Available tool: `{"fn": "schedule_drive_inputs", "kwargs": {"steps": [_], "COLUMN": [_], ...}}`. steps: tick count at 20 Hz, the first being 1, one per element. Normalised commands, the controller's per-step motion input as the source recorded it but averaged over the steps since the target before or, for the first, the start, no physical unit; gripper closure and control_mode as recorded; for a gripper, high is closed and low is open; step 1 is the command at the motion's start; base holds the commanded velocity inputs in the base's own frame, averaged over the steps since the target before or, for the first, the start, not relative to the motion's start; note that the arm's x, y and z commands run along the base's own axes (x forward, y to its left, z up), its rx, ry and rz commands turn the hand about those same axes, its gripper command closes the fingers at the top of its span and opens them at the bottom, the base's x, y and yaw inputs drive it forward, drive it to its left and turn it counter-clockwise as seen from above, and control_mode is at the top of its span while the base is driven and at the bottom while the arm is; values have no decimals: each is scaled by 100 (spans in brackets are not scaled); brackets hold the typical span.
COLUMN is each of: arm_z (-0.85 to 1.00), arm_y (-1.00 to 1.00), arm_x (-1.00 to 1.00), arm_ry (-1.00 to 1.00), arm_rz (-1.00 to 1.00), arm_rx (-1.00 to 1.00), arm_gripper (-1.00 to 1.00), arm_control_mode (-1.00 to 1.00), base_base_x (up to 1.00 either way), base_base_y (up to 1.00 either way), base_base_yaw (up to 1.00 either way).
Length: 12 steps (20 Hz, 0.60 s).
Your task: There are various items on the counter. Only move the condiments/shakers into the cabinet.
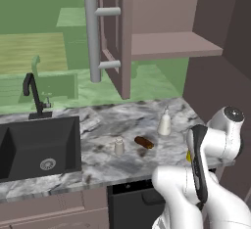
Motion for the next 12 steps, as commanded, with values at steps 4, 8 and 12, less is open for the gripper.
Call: {"fn": "schedule_drive_inputs", "kwargs": {"steps": [4, 8, 12], "arm_z": [-14, -15, -16], "arm_y": [0, 0, 4], "arm_x": [1, 1, 5], "arm_ry": [-10, -9, -6], "arm_rz": [0, 0, 0], "arm_rx": [0, 0, 0], "arm_gripper": [-100, -100, -100], "arm_control_mode": [-100, -100, -100], "base_base_x": [0, 0, 0], "base_base_y": [0, 0, 0], "base_base_yaw": [0, 0, 0]}}
